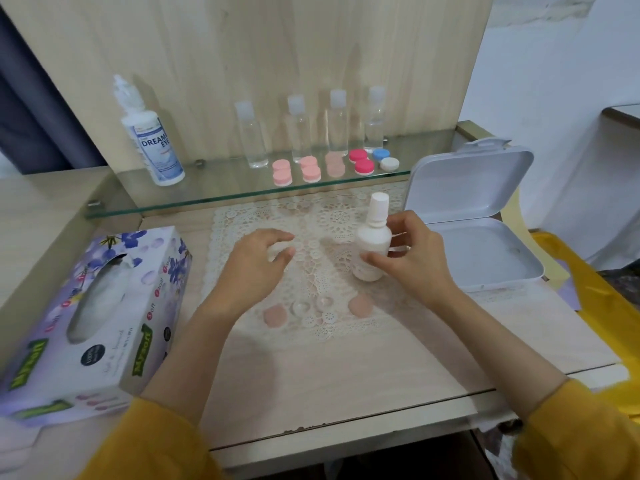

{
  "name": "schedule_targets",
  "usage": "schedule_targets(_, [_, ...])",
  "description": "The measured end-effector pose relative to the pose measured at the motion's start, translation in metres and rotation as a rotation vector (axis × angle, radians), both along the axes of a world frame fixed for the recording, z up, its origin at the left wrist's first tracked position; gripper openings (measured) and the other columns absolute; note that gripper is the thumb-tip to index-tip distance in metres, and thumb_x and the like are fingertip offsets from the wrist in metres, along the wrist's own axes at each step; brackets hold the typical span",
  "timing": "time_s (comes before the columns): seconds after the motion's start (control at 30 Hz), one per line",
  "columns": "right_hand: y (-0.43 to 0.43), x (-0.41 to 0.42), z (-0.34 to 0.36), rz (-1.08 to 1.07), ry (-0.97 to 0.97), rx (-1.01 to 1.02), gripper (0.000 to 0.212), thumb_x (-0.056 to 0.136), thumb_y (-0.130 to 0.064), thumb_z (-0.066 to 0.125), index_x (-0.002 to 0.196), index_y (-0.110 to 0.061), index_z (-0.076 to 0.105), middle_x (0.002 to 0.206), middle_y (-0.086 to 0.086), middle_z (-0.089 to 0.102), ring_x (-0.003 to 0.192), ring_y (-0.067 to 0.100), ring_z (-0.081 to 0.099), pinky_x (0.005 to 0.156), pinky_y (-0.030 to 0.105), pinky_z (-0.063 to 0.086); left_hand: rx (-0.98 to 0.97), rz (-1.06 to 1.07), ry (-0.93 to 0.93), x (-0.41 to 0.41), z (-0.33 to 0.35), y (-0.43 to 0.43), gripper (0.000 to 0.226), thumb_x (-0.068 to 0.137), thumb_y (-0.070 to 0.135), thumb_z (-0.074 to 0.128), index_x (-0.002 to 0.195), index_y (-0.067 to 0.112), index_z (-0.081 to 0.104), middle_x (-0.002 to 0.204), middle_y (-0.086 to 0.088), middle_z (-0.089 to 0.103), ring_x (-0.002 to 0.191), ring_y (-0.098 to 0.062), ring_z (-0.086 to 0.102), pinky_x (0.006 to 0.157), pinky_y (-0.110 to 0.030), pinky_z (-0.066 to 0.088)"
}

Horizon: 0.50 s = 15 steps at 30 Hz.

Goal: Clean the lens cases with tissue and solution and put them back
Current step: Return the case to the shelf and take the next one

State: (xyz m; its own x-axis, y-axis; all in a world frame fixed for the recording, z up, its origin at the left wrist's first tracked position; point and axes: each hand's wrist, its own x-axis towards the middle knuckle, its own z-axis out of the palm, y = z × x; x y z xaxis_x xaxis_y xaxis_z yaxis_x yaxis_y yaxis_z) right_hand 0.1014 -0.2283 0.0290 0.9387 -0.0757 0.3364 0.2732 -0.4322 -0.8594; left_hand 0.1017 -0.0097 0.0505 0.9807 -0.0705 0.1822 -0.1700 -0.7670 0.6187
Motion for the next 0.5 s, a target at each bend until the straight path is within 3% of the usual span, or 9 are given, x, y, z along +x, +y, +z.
schedule_targets(0.07, [0.001,0.007,0.002,-0.041,-0.015,-0.031,0.041,0.067,-0.012,0.08,0.094,-0.017,0.049,0.086,-0.012,0.057,0.075,0.004,0.057,0.063,0.01,0.047,0.096,0.062,0.067,-0.005,-0.015,0.018,0.033,0.091,0.02,0.054,0.124,0.015,0.056,0.137,-0.003,0.045,0.128,-0.019,0.037,0.105,-0.023,0.021])
schedule_targets(0.23, [0.005,0.02,0.004,-0.121,-0.029,-0.097,0.04,0.07,-0.014,0.078,0.1,-0.012,0.05,0.094,-0.003,0.057,0.086,0.018,0.058,0.078,0.036,0.051,0.244,0.063,0.137,-0.016,-0.039,0.038,0.042,0.091,0.02,0.053,0.132,0.011,0.048,0.146,-0.008,0.035,0.133,-0.026,0.029,0.106,-0.02,0.014])
schedule_targets(0.4, [0.007,0.023,0.004,-0.158,0.003,-0.12,0.045,0.071,-0.016,0.077,0.108,-0.007,0.052,0.095,-0.002,0.056,0.089,0.019,0.057,0.081,0.038,0.049,0.242,0.063,0.103,-0.017,-0.045,0.039,0.041,0.093,0.02,0.051,0.133,0.011,0.046,0.146,-0.008,0.034,0.134,-0.025,0.027,0.107,-0.021,0.013])
schedule_targets(0.5, [0.006,0.02,0.005,-0.169,0.01,-0.12,0.054,0.07,-0.016,0.078,0.116,-0.007,0.052,0.109,0.004,0.059,0.095,0.02,0.057,0.084,0.037,0.049,0.196,0.075,0.073,-0.019,-0.045,0.037,0.039,0.093,0.022,0.051,0.13,0.011,0.05,0.142,-0.006,0.04,0.131,-0.024,0.031,0.106,-0.022,0.017])
